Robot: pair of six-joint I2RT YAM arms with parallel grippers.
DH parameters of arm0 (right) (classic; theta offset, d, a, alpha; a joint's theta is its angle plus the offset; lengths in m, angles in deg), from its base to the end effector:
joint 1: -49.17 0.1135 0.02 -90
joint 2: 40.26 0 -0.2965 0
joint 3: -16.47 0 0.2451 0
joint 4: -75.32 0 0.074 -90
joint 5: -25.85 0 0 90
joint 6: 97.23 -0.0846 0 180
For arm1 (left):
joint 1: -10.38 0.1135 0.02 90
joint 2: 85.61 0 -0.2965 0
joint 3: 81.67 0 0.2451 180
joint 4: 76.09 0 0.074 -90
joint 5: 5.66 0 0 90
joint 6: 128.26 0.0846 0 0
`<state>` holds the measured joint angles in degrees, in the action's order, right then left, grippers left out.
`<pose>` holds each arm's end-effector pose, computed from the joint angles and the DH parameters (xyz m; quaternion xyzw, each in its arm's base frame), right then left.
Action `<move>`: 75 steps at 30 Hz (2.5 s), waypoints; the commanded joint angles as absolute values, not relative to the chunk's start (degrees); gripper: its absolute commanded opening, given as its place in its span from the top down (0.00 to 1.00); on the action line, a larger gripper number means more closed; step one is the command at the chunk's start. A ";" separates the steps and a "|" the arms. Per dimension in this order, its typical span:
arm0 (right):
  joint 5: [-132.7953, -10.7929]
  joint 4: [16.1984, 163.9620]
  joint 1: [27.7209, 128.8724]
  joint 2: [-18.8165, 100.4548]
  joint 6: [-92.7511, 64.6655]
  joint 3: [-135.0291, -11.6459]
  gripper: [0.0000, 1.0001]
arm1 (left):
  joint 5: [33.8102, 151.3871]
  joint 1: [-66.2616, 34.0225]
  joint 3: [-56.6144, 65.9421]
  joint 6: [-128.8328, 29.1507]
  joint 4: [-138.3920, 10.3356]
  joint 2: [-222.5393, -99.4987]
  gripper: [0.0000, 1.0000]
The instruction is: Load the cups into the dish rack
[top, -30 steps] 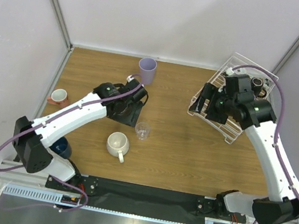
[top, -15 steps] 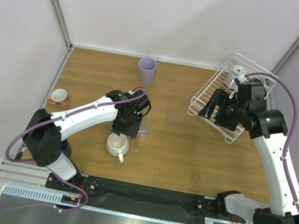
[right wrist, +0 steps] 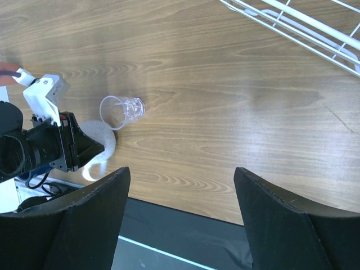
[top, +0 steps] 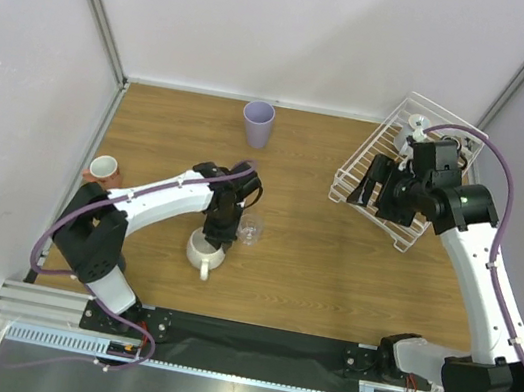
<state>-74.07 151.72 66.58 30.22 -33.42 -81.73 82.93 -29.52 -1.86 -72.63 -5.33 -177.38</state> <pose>0.2263 0.0862 0.3888 0.0409 0.9318 0.2057 0.2963 0.2231 -0.1838 0.2018 0.0474 0.9968 -0.0285 0.0580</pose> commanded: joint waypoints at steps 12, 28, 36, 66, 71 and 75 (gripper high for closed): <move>-74.08 149.16 66.48 33.21 -32.37 -85.94 0.20 | 85.40 -23.28 -4.31 -69.99 -8.76 -176.24 1.00; -80.74 146.53 68.51 40.51 -31.05 -91.92 0.18 | 83.88 -15.29 25.91 -72.28 1.38 -164.72 1.00; -105.18 126.95 66.04 41.48 -39.21 -89.64 0.08 | 103.64 -14.49 23.05 -79.19 -35.07 -156.90 1.00; -123.31 66.21 70.00 50.70 -79.46 -85.07 0.41 | 117.21 -17.83 11.60 -110.77 -102.71 -165.07 1.00; -123.30 60.22 70.09 51.93 -84.04 -85.33 0.69 | 117.91 -17.83 10.63 -110.16 -101.39 -164.36 1.00; -123.48 57.23 70.26 52.99 -86.33 -85.42 1.00 | 120.36 -17.48 13.43 -106.12 -94.73 -164.80 0.89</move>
